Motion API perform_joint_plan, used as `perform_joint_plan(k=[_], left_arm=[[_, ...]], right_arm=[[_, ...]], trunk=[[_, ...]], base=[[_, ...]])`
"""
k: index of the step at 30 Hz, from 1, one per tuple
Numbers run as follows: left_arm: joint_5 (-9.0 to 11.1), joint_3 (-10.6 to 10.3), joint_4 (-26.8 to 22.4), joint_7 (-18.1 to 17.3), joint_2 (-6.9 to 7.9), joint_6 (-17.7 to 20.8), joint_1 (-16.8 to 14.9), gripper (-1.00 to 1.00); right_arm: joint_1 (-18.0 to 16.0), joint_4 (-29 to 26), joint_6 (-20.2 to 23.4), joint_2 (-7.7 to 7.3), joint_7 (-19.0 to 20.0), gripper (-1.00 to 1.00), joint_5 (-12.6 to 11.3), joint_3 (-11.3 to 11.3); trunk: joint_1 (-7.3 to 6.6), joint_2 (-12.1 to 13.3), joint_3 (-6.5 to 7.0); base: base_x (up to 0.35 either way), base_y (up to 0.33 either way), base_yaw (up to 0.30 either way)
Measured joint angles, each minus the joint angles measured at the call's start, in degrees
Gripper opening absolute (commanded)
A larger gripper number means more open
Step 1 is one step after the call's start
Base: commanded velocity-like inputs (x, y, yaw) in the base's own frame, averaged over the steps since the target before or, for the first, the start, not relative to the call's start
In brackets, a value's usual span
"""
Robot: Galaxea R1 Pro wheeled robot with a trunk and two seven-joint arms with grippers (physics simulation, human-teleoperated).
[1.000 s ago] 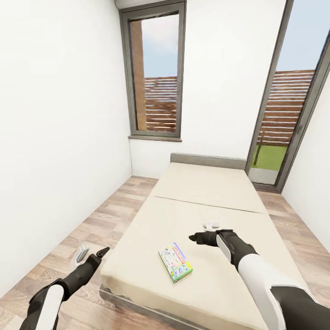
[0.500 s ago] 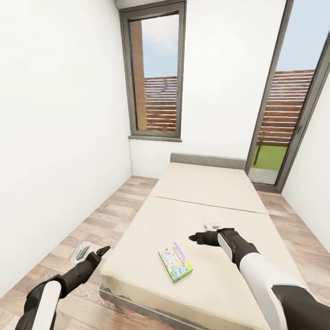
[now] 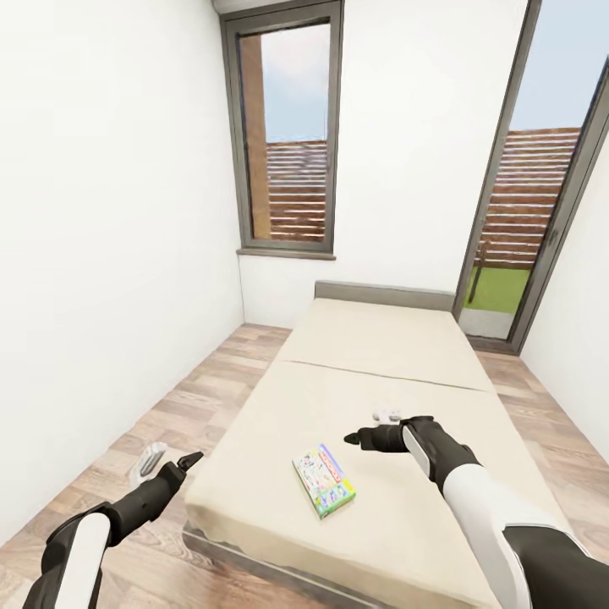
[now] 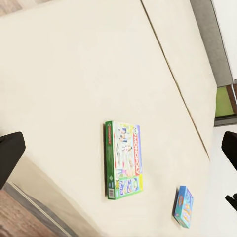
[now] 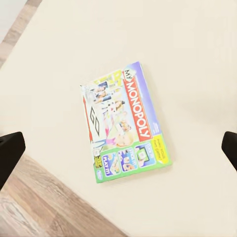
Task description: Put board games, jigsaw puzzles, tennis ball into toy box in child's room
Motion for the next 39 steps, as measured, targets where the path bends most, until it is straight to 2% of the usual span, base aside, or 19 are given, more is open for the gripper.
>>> perform_joint_plan(k=[13, 33, 39], left_arm=[[0.12, -0.05, -0.48, 0.73, 0.02, 0.33, -0.07, 1.00], [0.21, -0.03, -0.53, 0.83, 0.01, 0.36, -0.18, 1.00], [0.30, -0.04, -0.54, 0.84, -0.05, 0.38, -0.22, 1.00]], right_arm=[[0.24, -2.50, 1.38, -0.33, 0.82, 1.00, 0.01, -0.10], [0.02, -2.81, 3.35, -1.01, 2.36, 1.00, -0.11, -0.12], [-2.31, -2.43, 7.90, -0.96, 2.20, 1.00, -0.02, -0.13]], trunk=[[2.86, -5.22, -2.33], [7.25, -13.24, -5.93], [8.57, -15.65, -7.00]], base=[[0.000, 0.000, 0.000], [0.000, 0.000, 0.000], [0.000, 0.000, 0.000]])
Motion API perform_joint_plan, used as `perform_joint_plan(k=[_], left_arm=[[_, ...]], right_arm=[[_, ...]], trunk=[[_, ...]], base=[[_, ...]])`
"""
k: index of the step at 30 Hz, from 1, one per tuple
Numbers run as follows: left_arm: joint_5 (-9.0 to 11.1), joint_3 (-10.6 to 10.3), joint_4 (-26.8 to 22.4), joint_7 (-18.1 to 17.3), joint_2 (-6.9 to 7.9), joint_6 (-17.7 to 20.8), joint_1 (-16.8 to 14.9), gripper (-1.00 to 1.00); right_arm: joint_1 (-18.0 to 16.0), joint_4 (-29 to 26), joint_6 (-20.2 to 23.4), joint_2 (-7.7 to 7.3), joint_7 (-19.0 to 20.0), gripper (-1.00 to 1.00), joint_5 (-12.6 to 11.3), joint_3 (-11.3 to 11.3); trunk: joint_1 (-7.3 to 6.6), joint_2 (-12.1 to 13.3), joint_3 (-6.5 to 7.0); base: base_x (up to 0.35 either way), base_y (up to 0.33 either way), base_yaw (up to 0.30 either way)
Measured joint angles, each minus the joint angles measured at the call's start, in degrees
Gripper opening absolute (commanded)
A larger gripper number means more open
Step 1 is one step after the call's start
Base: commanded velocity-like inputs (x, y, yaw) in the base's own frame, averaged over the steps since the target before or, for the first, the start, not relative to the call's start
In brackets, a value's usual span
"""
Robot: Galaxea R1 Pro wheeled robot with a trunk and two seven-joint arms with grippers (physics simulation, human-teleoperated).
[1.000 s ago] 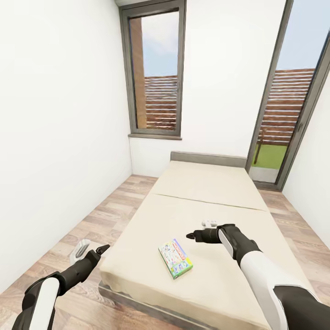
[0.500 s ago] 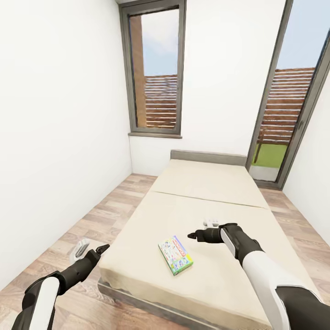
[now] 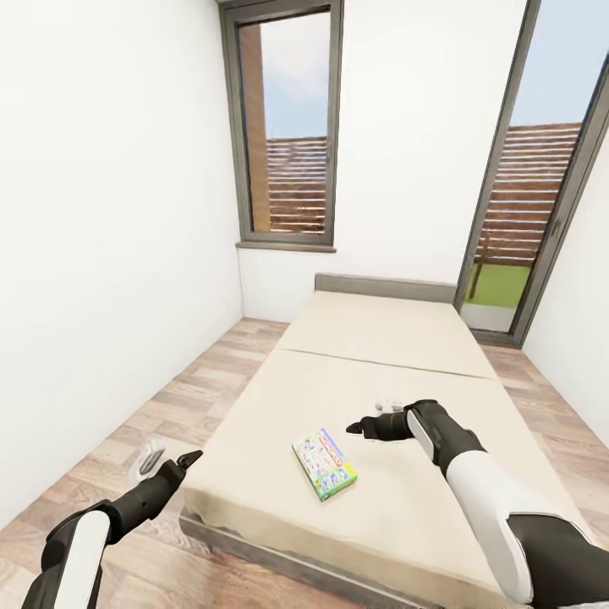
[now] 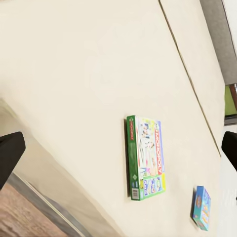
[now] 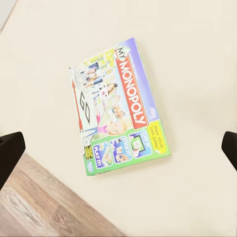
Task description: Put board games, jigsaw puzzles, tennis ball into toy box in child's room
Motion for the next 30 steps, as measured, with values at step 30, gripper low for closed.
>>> perform_joint_plan(k=[30], left_arm=[[1.58, -0.01, -0.14, -0.07, 0.00, 1.23, -0.06, 1.00]], right_arm=[[-5.73, 3.45, 10.90, -1.78, -2.12, 1.00, -0.36, -0.18]], trunk=[[6.59, -12.03, -5.39]], base=[[0.000, 0.000, 0.000]])
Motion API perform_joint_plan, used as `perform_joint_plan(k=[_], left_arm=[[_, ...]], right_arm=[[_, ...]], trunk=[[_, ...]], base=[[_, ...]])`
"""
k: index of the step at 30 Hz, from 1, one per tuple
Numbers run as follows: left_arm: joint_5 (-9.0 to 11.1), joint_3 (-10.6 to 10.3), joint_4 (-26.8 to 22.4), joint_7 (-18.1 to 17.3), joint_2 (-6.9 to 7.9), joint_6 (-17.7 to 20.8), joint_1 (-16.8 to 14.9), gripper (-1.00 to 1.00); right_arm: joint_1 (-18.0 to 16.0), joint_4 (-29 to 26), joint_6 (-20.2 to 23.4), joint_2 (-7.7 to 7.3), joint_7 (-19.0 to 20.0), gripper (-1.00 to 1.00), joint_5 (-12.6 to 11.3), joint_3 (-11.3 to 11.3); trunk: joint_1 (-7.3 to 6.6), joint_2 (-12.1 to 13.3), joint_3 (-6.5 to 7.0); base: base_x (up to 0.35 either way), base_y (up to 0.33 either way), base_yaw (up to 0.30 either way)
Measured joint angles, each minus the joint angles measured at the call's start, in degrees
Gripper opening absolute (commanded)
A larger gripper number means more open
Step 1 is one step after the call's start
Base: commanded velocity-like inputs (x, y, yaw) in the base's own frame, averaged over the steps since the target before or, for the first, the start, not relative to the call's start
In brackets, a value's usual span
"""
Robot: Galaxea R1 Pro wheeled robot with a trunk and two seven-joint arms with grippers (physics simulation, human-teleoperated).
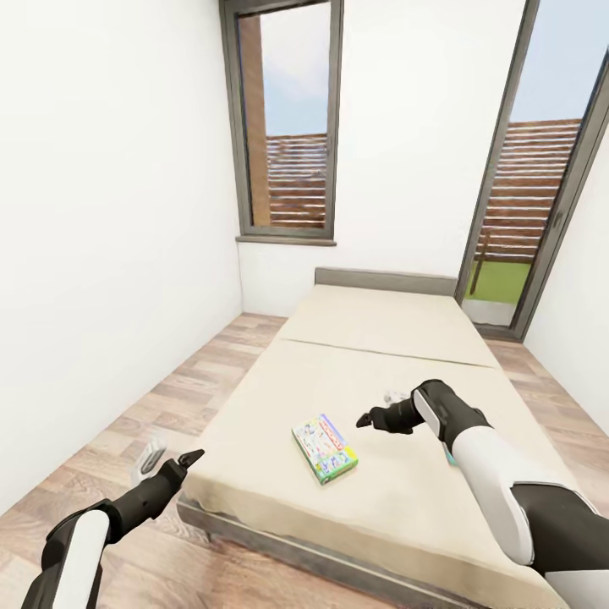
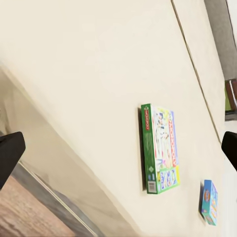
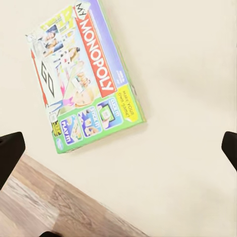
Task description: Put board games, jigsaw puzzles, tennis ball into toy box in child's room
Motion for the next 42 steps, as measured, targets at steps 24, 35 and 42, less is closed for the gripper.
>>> perform_joint_plan(k=[24, 35, 42], left_arm=[[0.84, -0.03, -0.29, -0.46, 0.12, 0.43, 0.10, 1.00], [0.68, 0.09, 0.25, -1.66, 0.27, -0.13, 0.61, 1.00], [0.41, 0.14, 0.56, -2.15, 0.37, -0.43, 1.03, 1.00]], right_arm=[[0.03, -0.92, 0.14, -0.11, 0.07, 1.00, -0.04, -0.02], [0.20, -1.77, 0.10, -0.07, 0.06, 1.00, -0.02, 0.02], [0.26, -1.98, 0.06, -0.03, 0.06, 1.00, -0.01, 0.04]], trunk=[[2.86, -5.23, -2.34], [2.86, -5.23, -2.34], [2.84, -5.23, -2.34]], base=[[0.000, 0.000, 0.000], [0.011, 0.003, 0.000], [0.157, 0.061, 0.000]])
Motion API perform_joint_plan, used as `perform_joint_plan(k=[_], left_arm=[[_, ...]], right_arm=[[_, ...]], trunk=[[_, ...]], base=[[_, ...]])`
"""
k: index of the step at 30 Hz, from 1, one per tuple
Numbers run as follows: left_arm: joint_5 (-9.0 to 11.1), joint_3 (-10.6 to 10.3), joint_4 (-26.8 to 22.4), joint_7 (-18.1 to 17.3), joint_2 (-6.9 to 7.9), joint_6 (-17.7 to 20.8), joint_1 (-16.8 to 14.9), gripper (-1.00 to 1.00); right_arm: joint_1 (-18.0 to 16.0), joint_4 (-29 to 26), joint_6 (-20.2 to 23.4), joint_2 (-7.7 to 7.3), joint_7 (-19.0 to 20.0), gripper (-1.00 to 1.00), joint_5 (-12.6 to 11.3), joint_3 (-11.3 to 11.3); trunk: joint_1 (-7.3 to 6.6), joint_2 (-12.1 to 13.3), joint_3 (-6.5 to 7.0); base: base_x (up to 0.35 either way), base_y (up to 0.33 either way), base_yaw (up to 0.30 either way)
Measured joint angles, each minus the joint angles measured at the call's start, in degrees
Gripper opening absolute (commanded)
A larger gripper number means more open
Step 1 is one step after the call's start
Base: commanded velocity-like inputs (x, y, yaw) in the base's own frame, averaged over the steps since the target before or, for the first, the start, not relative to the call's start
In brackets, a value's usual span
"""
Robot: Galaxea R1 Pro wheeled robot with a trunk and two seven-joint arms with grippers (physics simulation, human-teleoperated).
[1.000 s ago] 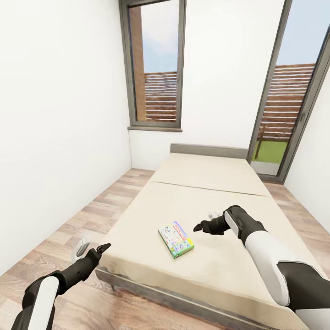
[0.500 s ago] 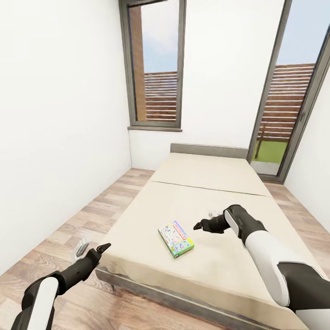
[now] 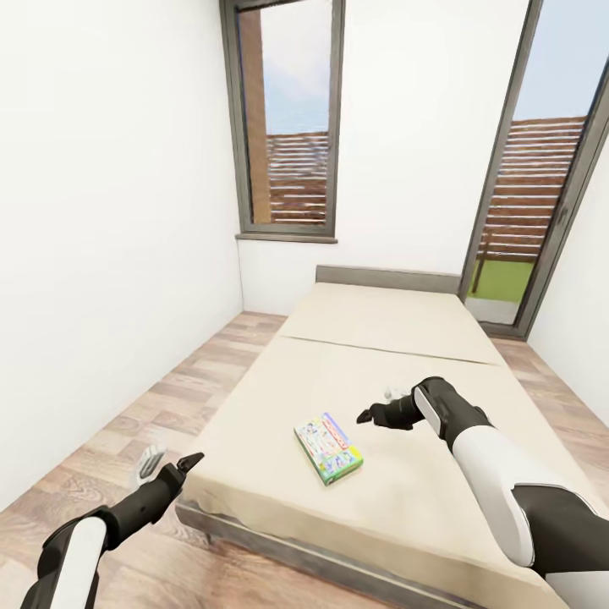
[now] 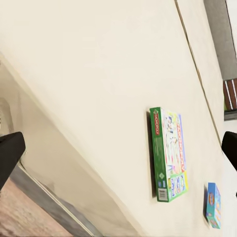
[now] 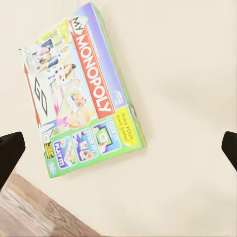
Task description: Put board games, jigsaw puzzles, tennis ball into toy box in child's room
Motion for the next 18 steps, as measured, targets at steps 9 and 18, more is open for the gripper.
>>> perform_joint_plan(k=[9, 18], left_arm=[[-0.08, -0.06, 0.11, -0.18, 0.02, -0.30, 0.43, 1.00], [0.38, -0.10, -0.84, -0.49, -0.07, 0.07, 0.54, 1.00]], right_arm=[[0.02, -0.07, -0.01, 0.06, 0.00, 1.00, -0.03, 0.01], [0.02, -0.09, 0.03, 0.09, 0.00, 1.00, -0.07, 0.06]], trunk=[[0.01, 0.00, 0.00], [0.02, 0.00, 0.00]], base=[[0.144, 0.032, 0.000], [0.042, 0.009, 0.000]])
